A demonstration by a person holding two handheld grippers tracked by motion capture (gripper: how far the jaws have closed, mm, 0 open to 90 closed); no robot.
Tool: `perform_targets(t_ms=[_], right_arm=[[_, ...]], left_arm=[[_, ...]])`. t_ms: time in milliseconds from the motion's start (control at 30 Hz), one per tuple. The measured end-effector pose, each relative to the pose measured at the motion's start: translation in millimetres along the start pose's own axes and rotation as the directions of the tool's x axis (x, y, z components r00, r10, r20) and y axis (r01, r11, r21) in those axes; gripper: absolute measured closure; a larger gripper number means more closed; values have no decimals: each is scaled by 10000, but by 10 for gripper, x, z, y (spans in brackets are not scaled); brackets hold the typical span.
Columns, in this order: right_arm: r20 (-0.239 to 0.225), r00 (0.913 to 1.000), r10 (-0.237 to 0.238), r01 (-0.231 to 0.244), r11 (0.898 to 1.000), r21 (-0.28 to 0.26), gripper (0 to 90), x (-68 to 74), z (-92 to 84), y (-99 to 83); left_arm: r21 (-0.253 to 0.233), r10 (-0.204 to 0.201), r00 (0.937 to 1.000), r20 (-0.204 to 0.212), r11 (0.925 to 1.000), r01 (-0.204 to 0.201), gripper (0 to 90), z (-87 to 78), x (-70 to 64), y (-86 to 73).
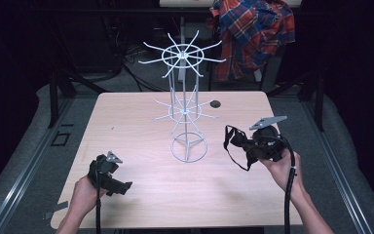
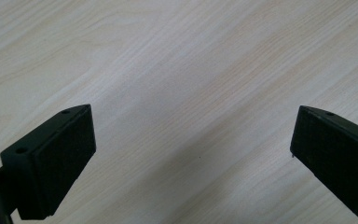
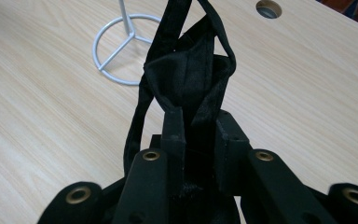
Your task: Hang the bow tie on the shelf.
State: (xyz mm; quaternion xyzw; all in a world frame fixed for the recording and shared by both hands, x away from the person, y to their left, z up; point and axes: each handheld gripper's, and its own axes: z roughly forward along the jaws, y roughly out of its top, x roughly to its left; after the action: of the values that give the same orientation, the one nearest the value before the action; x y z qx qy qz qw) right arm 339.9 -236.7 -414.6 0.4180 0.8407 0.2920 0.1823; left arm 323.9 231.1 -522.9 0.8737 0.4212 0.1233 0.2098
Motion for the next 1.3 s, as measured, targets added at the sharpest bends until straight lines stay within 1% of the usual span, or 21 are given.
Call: perform_targets(t_ms=[33,233,300,367,433,500,567,667,700,800,867,1000,1100,1133,1233,1300], right_arm=[[-20,10000,-72,72,10000,33,767,3,-2,10],[-64,9999,-117,116,9998,-136,767,26,-21,57],[-54,9997,-236,235,9997,-95,767,29,-29,79],[-67,9998,-191,190,9996,-195,767,40,-28,105],[-9,9995,-306,306,9993,-200,767,45,-34,149],[-22,9995,-308,308,9993,-220,767,46,-40,164],[-42,9996,-284,283,9990,-358,767,50,-46,192],[-107,9993,-348,343,9985,-430,767,59,-67,240],[-135,9991,-408,400,9978,-534,767,69,-77,270],[-114,9987,-496,489,9974,-523,767,80,-93,297],[-139,9983,-565,555,9965,-625,767,89,-106,319],[-150,9988,-463,451,9963,-732,767,77,-97,337],[-173,9988,-464,452,9969,-645,767,60,-66,361],[-232,9991,-355,338,9971,-676,767,56,-37,369],[-285,9991,-298,282,9981,-551,767,32,29,394],[-248,9995,-169,157,9987,-488,767,31,72,410]], left_arm=[[-6,2,10000,-2,10000,-2,1,0,2,0],[17,1,10000,36,10000,-1,1,2,3,1],[45,14,10000,11,10000,-14,1,4,1,2],[52,21,10000,16,10000,-21,2,6,-1,2],[49,16,10000,33,10000,-16,2,7,2,1],[46,9,10000,34,10000,-9,2,7,4,-1],[70,11,10000,83,10000,-11,2,6,9,-1],[53,27,10000,57,10000,-27,2,8,3,1],[38,50,10000,56,10000,-51,2,6,0,3],[37,50,10000,64,10000,-50,2,7,0,3],[55,37,10000,66,10000,-37,2,12,3,2],[91,24,9999,103,10000,-25,2,3,6,-1],[37,19,10000,81,10000,-19,2,4,2,-2],[46,31,10000,84,10000,-32,2,4,1,-2],[52,54,9999,86,10000,-54,2,4,-1,-2],[42,54,10000,67,10000,-54,2,0,-3,-2]])
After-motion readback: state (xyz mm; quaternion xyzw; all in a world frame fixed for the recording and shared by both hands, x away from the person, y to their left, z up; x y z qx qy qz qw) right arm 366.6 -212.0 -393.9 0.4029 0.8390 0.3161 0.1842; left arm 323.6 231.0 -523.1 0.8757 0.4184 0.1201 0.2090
